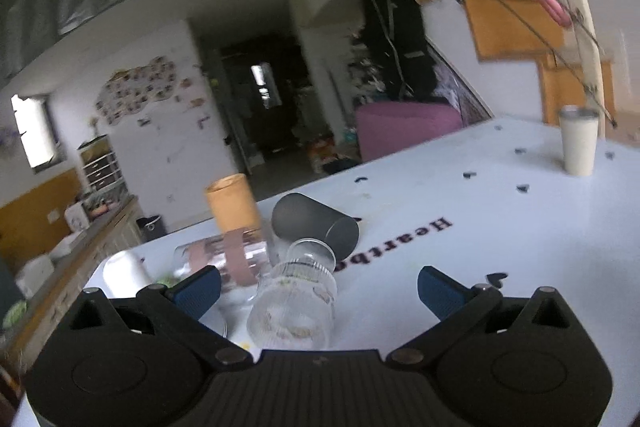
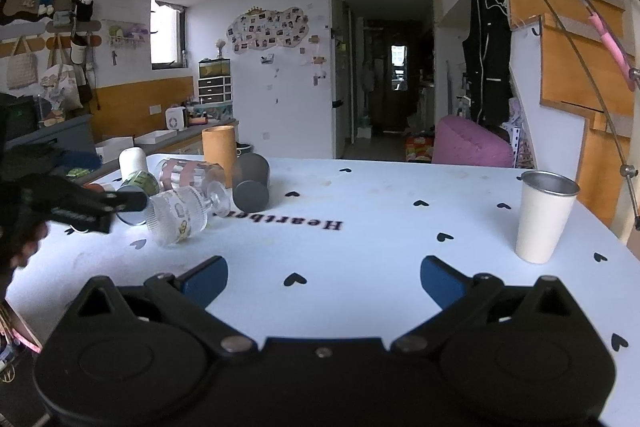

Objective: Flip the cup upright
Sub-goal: 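Reach the left tool to the clear ribbed goblet and grasp its bowl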

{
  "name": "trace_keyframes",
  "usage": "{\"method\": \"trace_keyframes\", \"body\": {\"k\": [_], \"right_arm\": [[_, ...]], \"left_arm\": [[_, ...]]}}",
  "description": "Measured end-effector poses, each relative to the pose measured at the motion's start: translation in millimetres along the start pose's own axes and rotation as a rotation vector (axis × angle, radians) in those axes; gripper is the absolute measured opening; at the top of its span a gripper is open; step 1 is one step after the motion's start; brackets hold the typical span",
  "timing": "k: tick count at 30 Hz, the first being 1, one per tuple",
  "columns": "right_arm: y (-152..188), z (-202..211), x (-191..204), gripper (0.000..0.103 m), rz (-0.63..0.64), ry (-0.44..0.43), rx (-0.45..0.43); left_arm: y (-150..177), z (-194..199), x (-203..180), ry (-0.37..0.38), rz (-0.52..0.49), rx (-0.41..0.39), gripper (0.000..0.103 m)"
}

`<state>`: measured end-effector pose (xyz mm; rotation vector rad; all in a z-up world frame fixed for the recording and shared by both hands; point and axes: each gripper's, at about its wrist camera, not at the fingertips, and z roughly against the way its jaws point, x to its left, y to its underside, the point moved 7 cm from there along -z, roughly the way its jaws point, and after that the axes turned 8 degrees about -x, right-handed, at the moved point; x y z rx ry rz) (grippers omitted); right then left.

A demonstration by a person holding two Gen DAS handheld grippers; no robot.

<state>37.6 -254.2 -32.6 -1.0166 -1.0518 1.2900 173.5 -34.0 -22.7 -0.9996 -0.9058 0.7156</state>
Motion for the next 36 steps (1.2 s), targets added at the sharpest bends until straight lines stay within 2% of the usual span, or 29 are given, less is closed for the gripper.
{"method": "trace_keyframes", "body": {"k": [3, 9, 11, 14, 16, 24, 36], "right_arm": [[1.5, 0.4, -0.9, 0.103, -0.002, -0.002, 0.003], [4.7, 1.5, -3.8, 0.103, -0.007, -0.011, 0.008], [5.6, 1.9, -5.4, 0.103, -0.010, -0.008, 0.010], [6.6, 2.8, -6.8, 0.103, -0.015, -0.008, 0.011], [7.1, 3.2, -7.6, 0.103, -0.018, -0.010, 0.012], [7.8, 3.7, -9.1, 0.103, -0.022, -0.007, 0.014], [6.8, 2.2, -12.8, 0.103, -0.036, -0.001, 0.014]], "left_arm": [[2.3, -29.3, 1.7, 0.042, -0.034, 0.073, 0.102], [24.1, -83.3, 12.4, 0.013, -0.063, 0.247, 0.096], [31.2, -94.3, 15.8, 0.002, -0.057, 0.282, 0.094], [40.8, -105.5, 21.5, -0.013, -0.036, 0.327, 0.086], [45.0, -107.7, 21.8, -0.019, -0.023, 0.347, 0.076], [46.9, -91.4, 12.2, -0.047, -0.012, 0.354, 0.075], [50.9, -14.9, -41.1, 0.086, -0.083, 0.287, 0.075]]}}
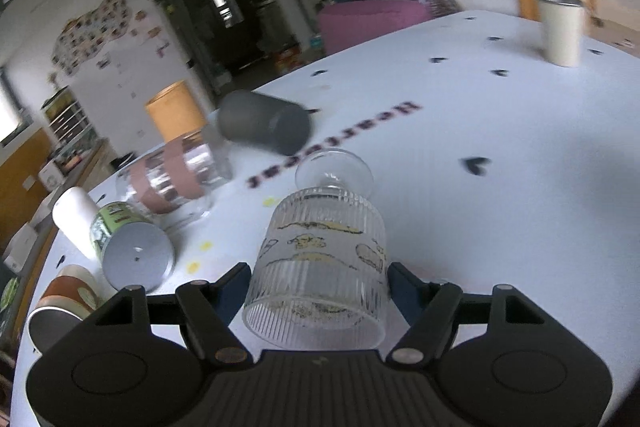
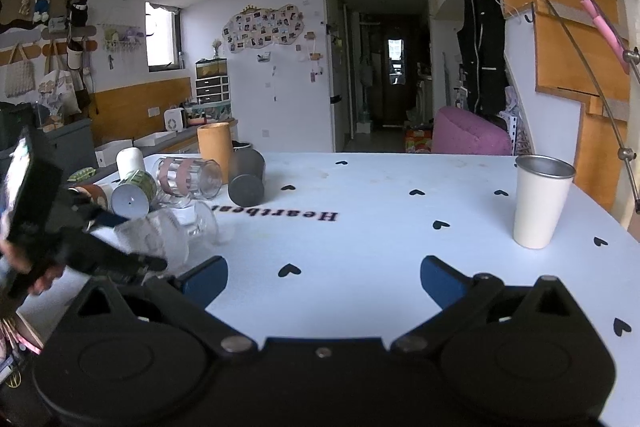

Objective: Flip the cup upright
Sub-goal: 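Reach the left tool to the clear ribbed goblet and grasp its bowl, then lift the goblet with the left tool while the right tool approaches it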

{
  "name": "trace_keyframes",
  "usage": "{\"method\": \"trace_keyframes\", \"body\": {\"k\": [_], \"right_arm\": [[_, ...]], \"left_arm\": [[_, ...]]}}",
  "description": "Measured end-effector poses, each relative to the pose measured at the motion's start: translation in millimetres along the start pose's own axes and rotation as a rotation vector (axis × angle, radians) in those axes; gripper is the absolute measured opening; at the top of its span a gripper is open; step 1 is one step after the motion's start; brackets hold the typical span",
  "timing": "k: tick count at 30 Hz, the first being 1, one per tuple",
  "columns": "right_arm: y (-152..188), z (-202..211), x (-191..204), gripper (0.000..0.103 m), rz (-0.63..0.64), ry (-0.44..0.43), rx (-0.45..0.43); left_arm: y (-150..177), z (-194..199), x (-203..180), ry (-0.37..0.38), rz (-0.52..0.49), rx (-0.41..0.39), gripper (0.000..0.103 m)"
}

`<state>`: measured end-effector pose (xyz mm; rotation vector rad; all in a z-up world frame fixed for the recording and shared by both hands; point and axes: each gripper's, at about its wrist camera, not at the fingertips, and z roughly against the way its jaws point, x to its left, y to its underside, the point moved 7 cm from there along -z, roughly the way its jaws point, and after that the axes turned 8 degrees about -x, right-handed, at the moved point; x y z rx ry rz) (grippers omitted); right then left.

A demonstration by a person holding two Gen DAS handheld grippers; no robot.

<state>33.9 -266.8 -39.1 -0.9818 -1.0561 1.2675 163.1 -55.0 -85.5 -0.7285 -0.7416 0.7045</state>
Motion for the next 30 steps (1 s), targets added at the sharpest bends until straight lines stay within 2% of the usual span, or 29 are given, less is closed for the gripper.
{"method": "trace_keyframes", "body": {"k": [11, 17, 24, 30], "right_arm": [[1.8, -2.6, -2.2, 0.103, -0.025, -0.016, 0.020], [3.4, -16.5, 2.7, 0.103, -0.052, -0.063, 0.065], [5.3, -75.6, 20.0, 0.103, -0.081, -0.133, 0.220], [19.4, -124.2, 41.3, 0.103, -0.077, -0.166, 0.370]], "left_arm": [[7.0, 48.3, -66.2, 0.140, -0.103, -0.071, 0.075], [7.2, 58.2, -87.7, 0.172, -0.135, -0.104, 0.075], [10.3, 56.5, -86.9, 0.157, -0.090, -0.105, 0.082], [23.5, 61.8, -81.6, 0.138, -0.031, -0.101, 0.083]]}}
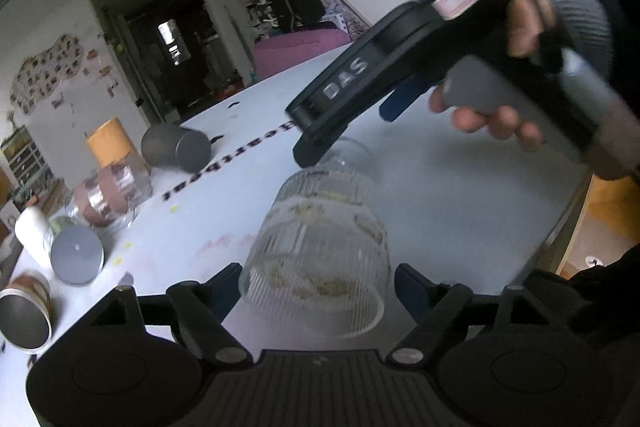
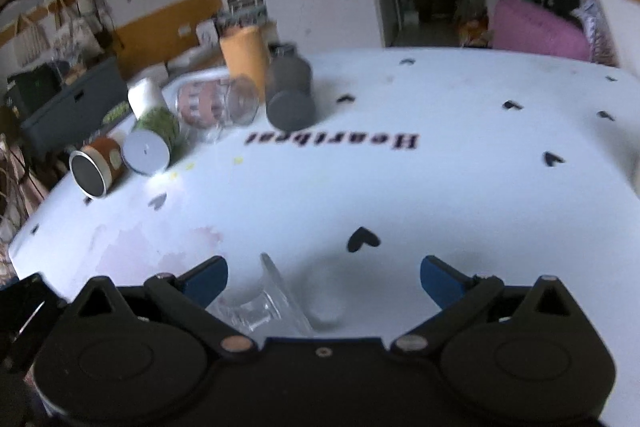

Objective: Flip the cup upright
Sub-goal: 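Lift the goblet with the left tool while the right tool approaches it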

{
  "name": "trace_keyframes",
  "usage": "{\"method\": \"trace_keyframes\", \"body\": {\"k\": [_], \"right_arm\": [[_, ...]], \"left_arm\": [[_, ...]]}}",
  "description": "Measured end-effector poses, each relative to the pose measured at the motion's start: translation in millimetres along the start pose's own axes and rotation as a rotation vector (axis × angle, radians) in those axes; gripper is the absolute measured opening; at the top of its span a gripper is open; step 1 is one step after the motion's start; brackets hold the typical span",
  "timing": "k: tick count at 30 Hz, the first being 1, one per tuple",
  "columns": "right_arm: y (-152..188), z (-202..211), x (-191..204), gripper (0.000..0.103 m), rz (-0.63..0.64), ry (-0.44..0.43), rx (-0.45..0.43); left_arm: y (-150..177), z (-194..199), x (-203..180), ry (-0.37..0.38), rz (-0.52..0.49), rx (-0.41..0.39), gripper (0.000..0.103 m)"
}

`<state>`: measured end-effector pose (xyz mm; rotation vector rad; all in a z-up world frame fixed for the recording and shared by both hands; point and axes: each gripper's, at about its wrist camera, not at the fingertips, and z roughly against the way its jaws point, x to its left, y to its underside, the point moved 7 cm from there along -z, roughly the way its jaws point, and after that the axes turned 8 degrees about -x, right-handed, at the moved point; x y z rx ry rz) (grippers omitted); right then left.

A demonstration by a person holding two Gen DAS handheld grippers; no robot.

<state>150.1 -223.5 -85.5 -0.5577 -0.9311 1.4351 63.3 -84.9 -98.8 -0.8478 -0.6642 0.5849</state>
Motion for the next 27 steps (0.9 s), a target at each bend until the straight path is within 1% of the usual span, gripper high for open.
{"method": "trace_keyframes", "body": {"k": [2, 6, 10, 12, 14, 16, 19, 22, 27], "right_arm": [[0.4, -9.8, 2.3, 0.103, 0.027, 0.015, 0.028], [3.9, -18.4, 0.7, 0.103, 0.105, 0.075, 0.070], [5.6, -11.6, -11.3, 0.103, 0.127, 0.116, 0.087], [10.9, -5.7, -15.4, 0.103, 0.139, 0.113, 0.102], [16.1, 2.9, -15.9, 0.103, 0.152, 0.104, 0.104], [22.9, 13.4, -11.5, 0.103, 0.159, 0.077, 0.119], [28.0, 26.8, -2.3, 0.103, 0.183, 0.070, 0.119], [32.9, 36.6, 7.3, 0.103, 0.160, 0.025, 0.146], [44.1, 41.5, 25.2, 0.103, 0.141, -0.047, 0.170]], "left_arm": [[4.2, 1.8, 5.0, -0.012, 0.025, 0.000, 0.084], [10.7, 6.4, 18.3, -0.033, 0.083, -0.006, 0.084], [15.6, 7.3, 34.1, -0.064, 0.150, -0.013, 0.084], [17.8, 4.9, 44.4, -0.093, 0.187, -0.012, 0.083], [19.5, 1.0, 53.9, -0.111, 0.227, -0.011, 0.083], [20.3, -3.5, 62.3, -0.124, 0.263, -0.010, 0.083], [19.8, -11.3, 67.8, -0.138, 0.289, -0.008, 0.083], [17.8, -19.2, 71.8, -0.148, 0.320, -0.014, 0.083], [13.0, -30.0, 72.3, -0.116, 0.369, -0.027, 0.083]]}}
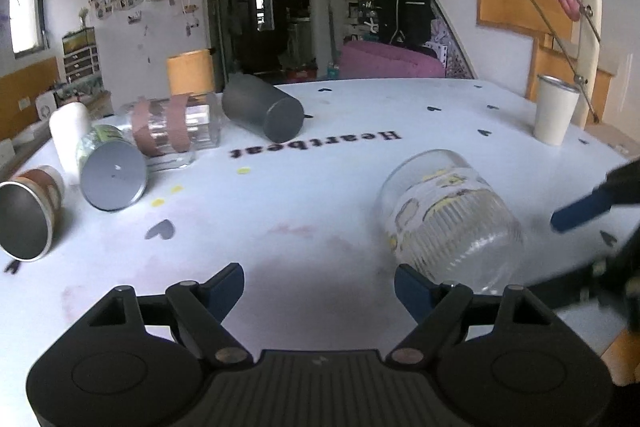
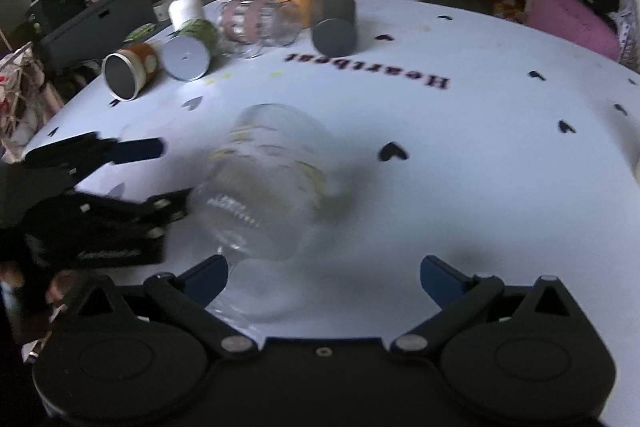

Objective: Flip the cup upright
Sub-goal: 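Lift the goblet with the left tool while the right tool approaches it, then grasp the goblet with the right tool and carry it beside the cream cup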

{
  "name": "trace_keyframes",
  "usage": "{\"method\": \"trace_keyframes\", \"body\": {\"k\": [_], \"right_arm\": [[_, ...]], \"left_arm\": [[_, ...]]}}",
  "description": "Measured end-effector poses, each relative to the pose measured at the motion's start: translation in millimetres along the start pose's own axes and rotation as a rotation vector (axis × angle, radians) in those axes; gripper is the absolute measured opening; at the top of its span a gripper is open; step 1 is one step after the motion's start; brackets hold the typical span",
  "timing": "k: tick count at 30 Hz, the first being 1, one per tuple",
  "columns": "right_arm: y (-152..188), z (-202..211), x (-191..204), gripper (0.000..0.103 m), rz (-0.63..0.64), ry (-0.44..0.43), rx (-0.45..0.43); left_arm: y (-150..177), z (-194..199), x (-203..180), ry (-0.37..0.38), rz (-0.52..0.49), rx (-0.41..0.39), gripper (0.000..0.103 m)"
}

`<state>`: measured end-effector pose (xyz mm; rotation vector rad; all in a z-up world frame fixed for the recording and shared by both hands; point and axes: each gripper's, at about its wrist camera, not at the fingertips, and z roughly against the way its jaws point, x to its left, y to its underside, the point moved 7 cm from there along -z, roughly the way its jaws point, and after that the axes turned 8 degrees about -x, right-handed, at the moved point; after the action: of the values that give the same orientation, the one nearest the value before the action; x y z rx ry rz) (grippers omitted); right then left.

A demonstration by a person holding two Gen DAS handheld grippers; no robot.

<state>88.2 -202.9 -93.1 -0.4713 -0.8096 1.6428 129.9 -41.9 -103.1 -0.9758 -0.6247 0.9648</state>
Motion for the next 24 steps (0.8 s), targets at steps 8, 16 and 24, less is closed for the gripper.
{"method": "trace_keyframes", "body": {"k": [8, 16, 24], "right_arm": [[-5.7, 9.5, -3.7, 0.103, -0.146, -0.108, -0.027], [-19.5, -14.6, -38.4, 0.103, -0.634, -0.221, 0.057], [-30.8, -40.0, -43.2, 0.103, -0.729, -0.193, 0.093]], "left_arm": [[-1.4, 0.7, -4.7, 0.020, 0.008, -0.004, 0.083], [-1.8, -1.2, -5.5, 0.020, 0.005, 0.000, 0.083], [-1.8, -1.3, -6.8, 0.022, -0.004, -0.003, 0.083]]}}
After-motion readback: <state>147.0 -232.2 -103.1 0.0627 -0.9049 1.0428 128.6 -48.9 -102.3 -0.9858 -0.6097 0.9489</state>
